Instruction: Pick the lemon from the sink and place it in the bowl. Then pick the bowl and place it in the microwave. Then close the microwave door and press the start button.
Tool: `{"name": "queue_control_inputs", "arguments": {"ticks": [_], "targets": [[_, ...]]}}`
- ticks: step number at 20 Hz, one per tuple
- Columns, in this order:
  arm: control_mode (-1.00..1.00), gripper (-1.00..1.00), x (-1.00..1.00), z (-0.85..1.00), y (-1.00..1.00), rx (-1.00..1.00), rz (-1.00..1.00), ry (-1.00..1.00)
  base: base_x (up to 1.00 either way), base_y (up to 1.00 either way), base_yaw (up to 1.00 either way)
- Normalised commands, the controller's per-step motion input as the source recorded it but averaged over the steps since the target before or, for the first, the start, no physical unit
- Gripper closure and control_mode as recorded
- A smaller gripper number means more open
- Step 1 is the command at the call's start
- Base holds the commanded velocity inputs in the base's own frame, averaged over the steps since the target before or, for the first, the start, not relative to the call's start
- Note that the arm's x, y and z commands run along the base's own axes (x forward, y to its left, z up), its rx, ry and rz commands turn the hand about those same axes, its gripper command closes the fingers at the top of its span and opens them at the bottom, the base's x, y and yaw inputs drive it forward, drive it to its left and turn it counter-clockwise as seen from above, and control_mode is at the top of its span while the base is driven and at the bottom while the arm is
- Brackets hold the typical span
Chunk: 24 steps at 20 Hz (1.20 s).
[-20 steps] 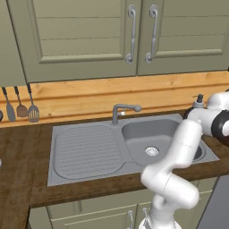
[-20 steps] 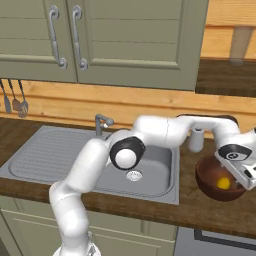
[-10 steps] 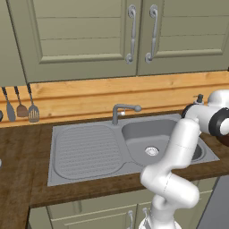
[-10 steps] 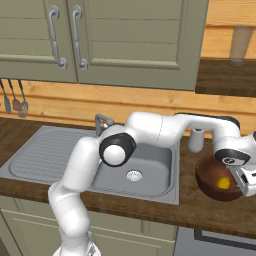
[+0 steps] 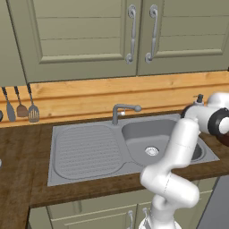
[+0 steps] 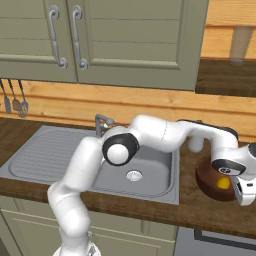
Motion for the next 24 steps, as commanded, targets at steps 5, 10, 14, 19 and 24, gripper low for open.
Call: {"name": "queue_control_inputs", "arguments": {"ticks": [5,10,14,19,24], "targets": [[-1.00,-1.00,0.00,-0.30,-0.18,0.05,-0.02,0.00,0.00,0.00,0.00],[-1.00,1.00,0.02,-0.28,-0.01,0.03,-0.01,0.02,0.00,0.00,0.00],[-1.00,1.00,-0.04,-0.07,0.13,0.00,0.00,0.00,0.00,0.00,0.00],[-1.00,1.00,-0.13,0.00,0.40,0.00,0.00,0.00,0.00,0.00,0.00],[-1.00,1.00,-0.21,0.34,0.40,0.00,0.00,-0.04,0.00,0.00,0.00]]}}
